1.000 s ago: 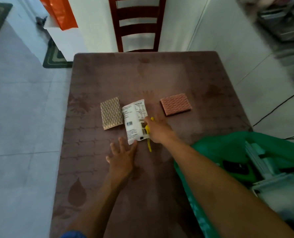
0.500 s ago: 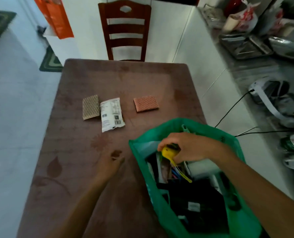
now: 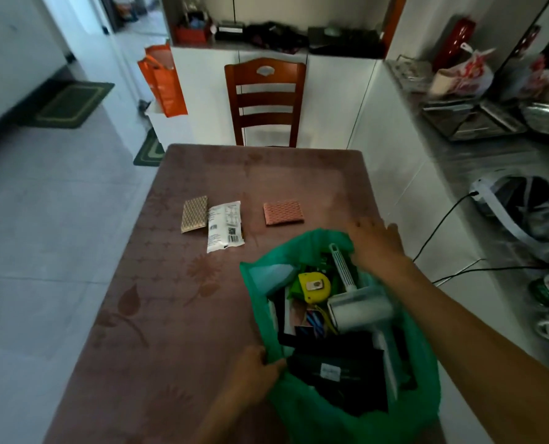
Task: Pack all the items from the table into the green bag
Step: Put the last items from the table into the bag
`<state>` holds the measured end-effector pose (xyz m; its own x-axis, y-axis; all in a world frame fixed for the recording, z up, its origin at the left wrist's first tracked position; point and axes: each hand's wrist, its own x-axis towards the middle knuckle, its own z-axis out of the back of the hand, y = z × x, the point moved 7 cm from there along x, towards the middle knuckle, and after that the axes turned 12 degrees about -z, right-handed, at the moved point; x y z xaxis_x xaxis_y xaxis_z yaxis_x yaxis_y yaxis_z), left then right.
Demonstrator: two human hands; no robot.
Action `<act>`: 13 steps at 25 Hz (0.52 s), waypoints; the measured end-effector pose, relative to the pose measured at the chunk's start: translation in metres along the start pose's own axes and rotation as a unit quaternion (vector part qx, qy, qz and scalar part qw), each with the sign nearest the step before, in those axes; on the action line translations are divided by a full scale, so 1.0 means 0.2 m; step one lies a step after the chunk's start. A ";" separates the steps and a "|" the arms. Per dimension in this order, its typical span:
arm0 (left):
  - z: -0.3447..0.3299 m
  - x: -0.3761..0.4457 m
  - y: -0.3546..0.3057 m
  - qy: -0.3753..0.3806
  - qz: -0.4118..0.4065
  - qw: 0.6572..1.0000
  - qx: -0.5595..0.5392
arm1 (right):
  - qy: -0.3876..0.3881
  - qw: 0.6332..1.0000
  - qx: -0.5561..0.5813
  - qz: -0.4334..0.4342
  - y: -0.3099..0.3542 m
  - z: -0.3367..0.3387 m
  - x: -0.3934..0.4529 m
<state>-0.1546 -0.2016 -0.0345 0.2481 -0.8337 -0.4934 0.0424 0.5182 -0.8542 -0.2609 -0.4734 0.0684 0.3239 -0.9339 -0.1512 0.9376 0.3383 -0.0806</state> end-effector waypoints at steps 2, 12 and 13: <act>0.02 -0.01 -0.06 -0.071 -0.027 0.996 -0.037 | 0.066 0.988 0.118 -0.080 -0.15 -0.13 -0.01; 0.49 0.13 -0.60 -0.154 -0.142 0.968 -0.140 | 0.144 0.692 0.642 -0.299 -0.47 -0.08 -0.51; 0.51 0.18 -0.60 -0.129 -0.131 0.981 -0.064 | 0.174 0.678 0.638 -0.320 -0.45 -0.15 -0.58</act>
<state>-0.0515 -0.2738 0.0683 0.4829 -0.8499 -0.2110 0.0194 0.2513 -0.9677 -0.3869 -0.3923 0.0640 -0.0414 -0.6835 -0.7288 0.2897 -0.7063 0.6459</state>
